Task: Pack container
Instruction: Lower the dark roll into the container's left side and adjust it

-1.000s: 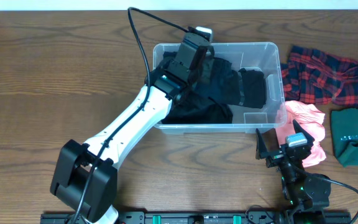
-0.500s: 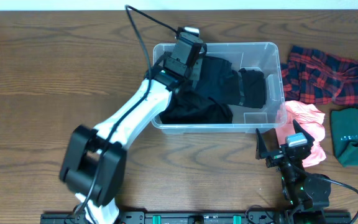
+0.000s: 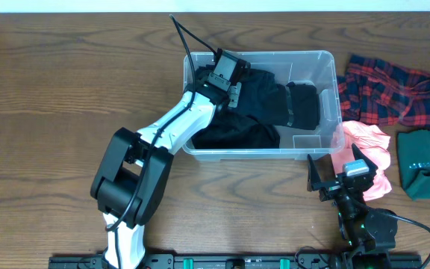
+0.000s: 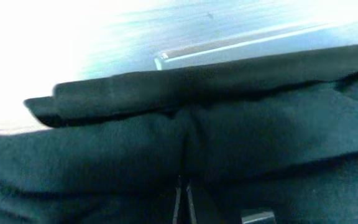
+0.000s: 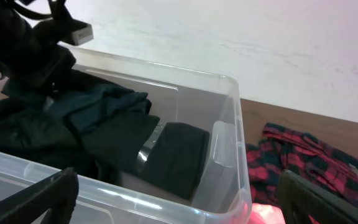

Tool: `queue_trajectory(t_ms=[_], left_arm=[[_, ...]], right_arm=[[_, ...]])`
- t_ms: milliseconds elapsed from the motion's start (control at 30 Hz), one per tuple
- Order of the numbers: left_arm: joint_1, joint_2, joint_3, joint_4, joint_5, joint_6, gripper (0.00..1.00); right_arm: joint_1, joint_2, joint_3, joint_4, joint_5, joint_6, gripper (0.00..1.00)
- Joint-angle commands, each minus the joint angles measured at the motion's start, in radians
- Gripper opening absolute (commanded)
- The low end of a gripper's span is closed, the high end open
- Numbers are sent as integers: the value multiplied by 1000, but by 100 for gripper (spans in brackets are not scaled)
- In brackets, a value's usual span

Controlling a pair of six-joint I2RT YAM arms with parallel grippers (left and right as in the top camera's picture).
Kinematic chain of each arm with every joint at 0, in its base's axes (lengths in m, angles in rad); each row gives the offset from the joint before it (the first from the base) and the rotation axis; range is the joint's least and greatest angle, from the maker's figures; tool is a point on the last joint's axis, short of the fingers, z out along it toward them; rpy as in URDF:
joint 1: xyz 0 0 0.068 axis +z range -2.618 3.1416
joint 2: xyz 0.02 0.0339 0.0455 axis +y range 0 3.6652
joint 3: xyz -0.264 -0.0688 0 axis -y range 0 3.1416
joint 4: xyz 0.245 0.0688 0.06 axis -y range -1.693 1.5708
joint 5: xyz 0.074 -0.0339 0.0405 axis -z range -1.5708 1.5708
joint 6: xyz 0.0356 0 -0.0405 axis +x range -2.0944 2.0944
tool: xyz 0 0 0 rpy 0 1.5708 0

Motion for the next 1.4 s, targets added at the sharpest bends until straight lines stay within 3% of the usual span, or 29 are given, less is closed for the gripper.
queue_trajectory(t_ms=[0,267,667,867,1233,1367], left_arm=[[6,-104,-6,-10,2,6,6],[11,-240,-6,-6,-7,6,6],[56,-108,-25,-166,-47,-3,6],[54,-56,-24,-160,-47,-2,6],[41,-282,-9,-51,-39,-4,6],[14,-323,-9,-53,35,-6,6]], right_arm=[[-10,-5,-2,-3,6,-10,99],[-10,-5,-2,-3,6,-10,99],[-10,-5,-2,-3,6,-10,99],[-10,-5,-2,-3,6,-10,99],[-10,-5,-2,-3,6,-10,99],[-10,-5,-2,-3,6,-10,99]])
